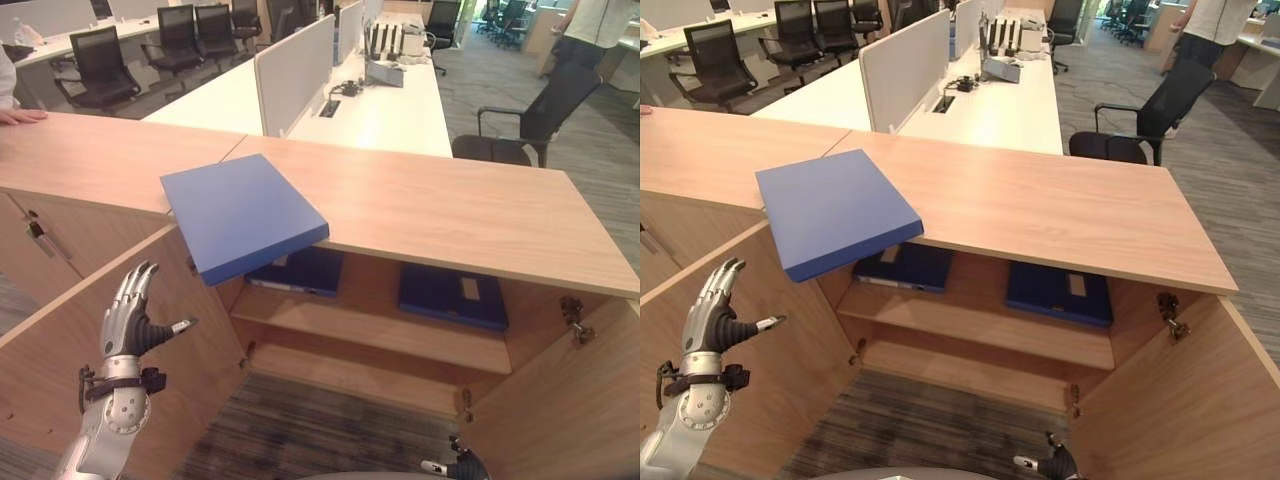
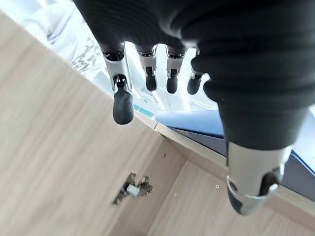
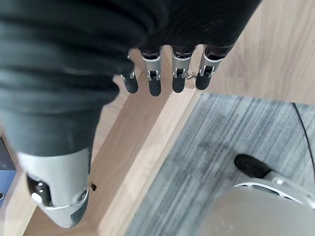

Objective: Put the empty folder in the office cabinet

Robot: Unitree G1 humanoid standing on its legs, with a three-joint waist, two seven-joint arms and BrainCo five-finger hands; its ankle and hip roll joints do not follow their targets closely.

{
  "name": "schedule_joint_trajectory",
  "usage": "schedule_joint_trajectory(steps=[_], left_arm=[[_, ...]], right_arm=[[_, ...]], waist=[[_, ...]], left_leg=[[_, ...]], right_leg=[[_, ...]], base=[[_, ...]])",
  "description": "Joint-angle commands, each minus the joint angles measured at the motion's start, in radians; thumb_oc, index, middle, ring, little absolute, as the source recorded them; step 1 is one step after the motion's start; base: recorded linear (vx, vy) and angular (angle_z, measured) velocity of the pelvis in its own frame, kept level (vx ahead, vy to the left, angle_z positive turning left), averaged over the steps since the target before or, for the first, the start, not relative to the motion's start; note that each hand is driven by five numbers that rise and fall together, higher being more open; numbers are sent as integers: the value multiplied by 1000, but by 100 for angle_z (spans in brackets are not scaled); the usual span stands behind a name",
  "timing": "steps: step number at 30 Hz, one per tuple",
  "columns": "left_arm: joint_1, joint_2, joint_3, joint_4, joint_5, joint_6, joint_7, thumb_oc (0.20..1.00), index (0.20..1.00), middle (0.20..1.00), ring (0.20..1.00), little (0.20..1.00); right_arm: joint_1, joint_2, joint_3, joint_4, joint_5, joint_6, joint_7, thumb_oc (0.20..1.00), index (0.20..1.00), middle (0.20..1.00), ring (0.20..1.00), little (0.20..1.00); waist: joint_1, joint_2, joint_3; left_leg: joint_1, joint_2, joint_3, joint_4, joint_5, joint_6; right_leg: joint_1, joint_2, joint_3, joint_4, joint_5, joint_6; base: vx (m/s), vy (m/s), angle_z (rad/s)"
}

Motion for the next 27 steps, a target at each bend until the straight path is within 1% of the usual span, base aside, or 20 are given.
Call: schedule_joint_trajectory(steps=[1, 4, 9, 10, 15, 16, 18, 21, 22, 23, 27], left_arm=[[-55, 51, 28, -75, 67, -22, 62, 1000, 1000, 1000, 1000, 1000], [-54, 69, 39, -94, 84, -23, 62, 1000, 1000, 1000, 1000, 1000], [-62, 153, 54, -123, 125, -39, 59, 1000, 1000, 1000, 1000, 1000], [-62, 154, 54, -122, 125, -39, 60, 1000, 1000, 1000, 1000, 1000], [-68, 257, 63, -131, 158, -53, 48, 1000, 1000, 1000, 1000, 1000], [-69, 258, 63, -130, 158, -53, 48, 1000, 1000, 1000, 1000, 1000], [-83, 299, 50, -128, 168, -60, 40, 1000, 1000, 1000, 1000, 1000], [-94, 316, 36, -125, 164, -64, 31, 1000, 1000, 1000, 1000, 1000], [-95, 317, 35, -123, 164, -64, 31, 1000, 1000, 1000, 1000, 1000], [-99, 329, 30, -114, 161, -68, 28, 1000, 1000, 1000, 1000, 1000], [-110, 346, 10, -83, 159, -69, 24, 1000, 1000, 1000, 1000, 1000]], right_arm=[[-39, 13, 4, -4, 10, -46, -9, 1000, 1000, 1000, 1000, 1000], [-38, 12, 4, -3, 9, -47, -6, 1000, 1000, 1000, 1000, 1000], [-38, 5, 11, -6, 13, -53, 6, 1000, 1000, 1000, 1000, 1000], [-38, 6, 12, -5, 13, -53, 6, 1000, 1000, 1000, 1000, 1000], [-37, -3, 7, 0, 29, -60, 16, 1000, 1000, 1000, 1000, 1000], [-37, -2, 7, 0, 29, -60, 16, 1000, 1000, 1000, 1000, 1000], [-36, -2, 3, 4, 44, -61, 18, 1000, 1000, 1000, 1000, 1000], [-34, 7, -13, 17, 78, -62, 18, 1000, 1000, 1000, 1000, 1000], [-34, 7, -13, 18, 78, -62, 18, 1000, 1000, 1000, 1000, 1000], [-36, 9, -23, 21, 99, -63, 19, 1000, 1000, 1000, 1000, 1000], [-36, 12, -42, 22, 135, -68, 22, 1000, 1000, 1000, 1000, 1000]], waist=[[4, -1, 7], [3, 0, 6], [-3, 5, 0], [-3, 4, 0], [-8, 9, -3], [-8, 8, -3], [-14, 10, -3], [-19, 12, -5], [-19, 10, -8], [-23, 13, -6], [-29, 15, -7]], left_leg=[[-96, 20, -30, 23, 45, -29], [-95, 20, -28, 23, 44, -29], [-94, 21, -22, 23, 43, -29], [-94, 21, -21, 23, 43, -29], [-91, 22, -19, 21, 43, -31], [-91, 22, -18, 21, 43, -31], [-90, 22, -17, 20, 43, -31], [-89, 22, -14, 20, 42, -30], [-83, 22, -12, 19, 30, -31], [-87, 23, -10, 20, 41, -30], [-85, 23, -5, 18, 40, -29]], right_leg=[[32, -36, 6, 169, -157, 65], [31, -37, 7, 169, -158, 66], [29, -37, 11, 169, -158, 68], [29, -37, 11, 168, -158, 68], [26, -37, 13, 167, -155, 72], [26, -37, 13, 167, -155, 72], [25, -38, 15, 166, -153, 74], [25, -38, 16, 165, -151, 75], [30, -39, 15, 165, -163, 75], [24, -39, 19, 164, -150, 76], [21, -40, 24, 162, -147, 77]], base=[[0, 0, 0], [0, 0, 0], [0, 0, 0], [0, 0, 0], [0, 0, 0], [0, 0, 0], [0, 0, 0], [13, -3, 0], [0, 0, 0], [0, 0, 0], [-4, 16, -9]])
